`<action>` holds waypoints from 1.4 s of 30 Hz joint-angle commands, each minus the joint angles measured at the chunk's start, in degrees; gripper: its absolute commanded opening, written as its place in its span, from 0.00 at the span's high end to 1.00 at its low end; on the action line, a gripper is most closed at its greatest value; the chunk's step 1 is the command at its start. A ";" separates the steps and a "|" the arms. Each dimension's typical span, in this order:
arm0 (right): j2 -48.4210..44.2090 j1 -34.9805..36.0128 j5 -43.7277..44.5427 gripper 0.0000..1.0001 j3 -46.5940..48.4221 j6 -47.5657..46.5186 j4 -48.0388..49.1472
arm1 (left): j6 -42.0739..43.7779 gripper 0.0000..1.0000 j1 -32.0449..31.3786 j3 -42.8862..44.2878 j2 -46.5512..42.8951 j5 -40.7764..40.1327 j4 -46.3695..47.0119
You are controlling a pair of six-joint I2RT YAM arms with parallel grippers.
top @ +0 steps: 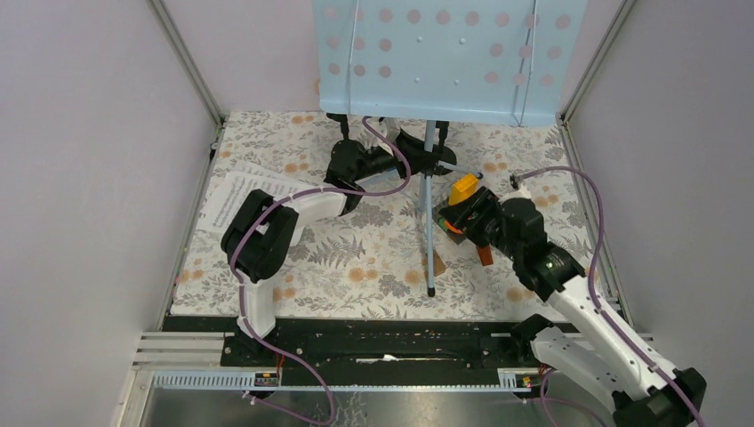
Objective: Pack up the instrument practice props
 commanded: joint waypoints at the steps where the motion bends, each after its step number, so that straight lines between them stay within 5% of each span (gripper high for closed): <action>1: 5.67 -10.96 -15.17 0.31 3.51 -1.84 7.84 | -1.05 1.00 -0.28 0.64 -2.68 0.81 -0.91; 8: 13.28 -28.18 -39.88 0.36 -2.39 9.40 34.52 | -0.67 1.00 -0.28 -2.03 -4.22 1.22 -2.22; 15: 18.25 -31.33 -43.98 0.37 -5.49 20.32 50.87 | -0.60 1.00 -0.28 -2.50 -4.44 0.69 -4.71; 37: 35.92 -26.95 -52.15 0.38 3.53 17.19 58.70 | 1.15 1.00 -0.72 -2.97 -4.81 0.12 -9.51; 42: 38.82 -25.55 -51.91 0.53 2.91 18.66 62.27 | 1.02 1.00 -0.72 -3.29 -4.26 0.24 -10.42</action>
